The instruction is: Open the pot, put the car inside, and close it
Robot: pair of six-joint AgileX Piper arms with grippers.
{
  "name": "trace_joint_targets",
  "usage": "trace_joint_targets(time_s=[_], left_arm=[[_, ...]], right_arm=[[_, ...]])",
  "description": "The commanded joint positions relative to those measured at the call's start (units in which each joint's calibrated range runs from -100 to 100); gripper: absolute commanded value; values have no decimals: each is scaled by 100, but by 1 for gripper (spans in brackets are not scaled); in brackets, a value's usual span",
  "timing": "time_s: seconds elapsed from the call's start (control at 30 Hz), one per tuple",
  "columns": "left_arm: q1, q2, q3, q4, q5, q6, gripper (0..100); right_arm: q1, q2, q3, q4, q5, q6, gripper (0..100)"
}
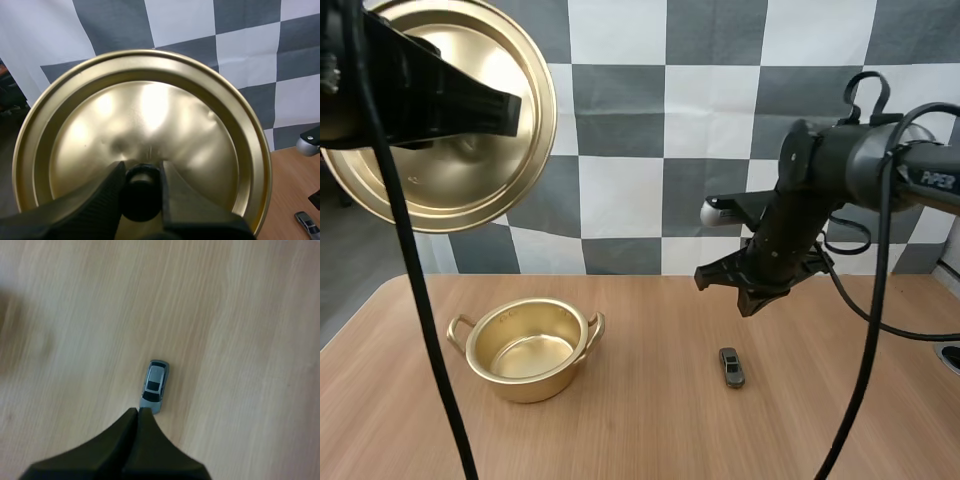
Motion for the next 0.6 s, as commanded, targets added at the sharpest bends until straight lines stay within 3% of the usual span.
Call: trace_joint_targets(time_s=[0.0, 0.13, 0.17, 0.23, 0.37, 0.4, 0.57], left_arm=[[4, 7, 98, -6, 0, 2, 0], [4, 7, 181, -93, 0, 13, 0], [4, 7, 181, -135, 0, 43, 0], [4, 7, 181, -247, 0, 95, 0], [4, 7, 181, -304, 0, 95, 0], [4, 7, 181, -304, 0, 95, 0], [4, 7, 181, -304, 0, 104, 0]], right_arm=[[0, 205, 0, 20, -22, -5, 0], [0, 297, 0, -84, -44, -1, 0], [0, 309, 0, -132, -44, -1, 5], [0, 309, 0, -226, -21, -24, 28], [0, 309, 0, -415, -21, -186, 94], [0, 309, 0, -415, -62, -229, 100], [0, 309, 0, -467, -443, -288, 100]])
